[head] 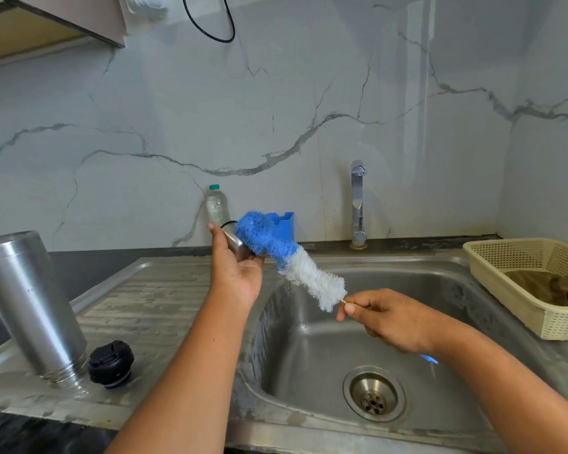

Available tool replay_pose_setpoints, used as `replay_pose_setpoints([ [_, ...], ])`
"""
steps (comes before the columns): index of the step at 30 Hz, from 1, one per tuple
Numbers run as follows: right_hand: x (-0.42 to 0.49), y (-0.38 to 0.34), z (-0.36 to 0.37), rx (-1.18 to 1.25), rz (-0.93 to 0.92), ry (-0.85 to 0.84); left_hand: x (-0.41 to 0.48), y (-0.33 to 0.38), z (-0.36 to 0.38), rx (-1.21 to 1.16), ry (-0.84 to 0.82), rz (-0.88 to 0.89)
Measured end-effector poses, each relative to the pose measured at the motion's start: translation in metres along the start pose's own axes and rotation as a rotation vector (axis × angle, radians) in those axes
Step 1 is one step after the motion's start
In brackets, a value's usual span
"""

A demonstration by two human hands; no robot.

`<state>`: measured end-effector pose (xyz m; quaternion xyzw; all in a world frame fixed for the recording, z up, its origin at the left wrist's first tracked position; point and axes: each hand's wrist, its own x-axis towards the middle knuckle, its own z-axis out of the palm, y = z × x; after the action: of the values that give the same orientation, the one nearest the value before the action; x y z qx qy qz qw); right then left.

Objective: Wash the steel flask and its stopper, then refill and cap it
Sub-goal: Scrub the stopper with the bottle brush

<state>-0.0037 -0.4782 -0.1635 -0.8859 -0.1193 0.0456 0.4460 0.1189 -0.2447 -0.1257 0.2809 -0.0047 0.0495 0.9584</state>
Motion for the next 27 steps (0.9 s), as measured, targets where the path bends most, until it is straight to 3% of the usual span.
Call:
replay_pose_setpoints([
  [7, 0.001, -0.001, 0.0, 0.078, -0.005, 0.136, -0.016, -0.02, 0.01, 0.129, -0.079, -0.112],
  [13, -0.004, -0.004, -0.001, 0.139, 0.045, -0.043, -0.005, -0.005, 0.001, 0.025, -0.011, -0.05],
  [18, 0.002, -0.002, 0.001, 0.149, 0.042, 0.104, -0.009, -0.015, 0.005, 0.061, -0.033, -0.129],
  [27, 0.002, -0.003, 0.003, 0.174, 0.036, 0.1, -0.013, -0.015, 0.009, 0.042, 0.046, -0.144],
])
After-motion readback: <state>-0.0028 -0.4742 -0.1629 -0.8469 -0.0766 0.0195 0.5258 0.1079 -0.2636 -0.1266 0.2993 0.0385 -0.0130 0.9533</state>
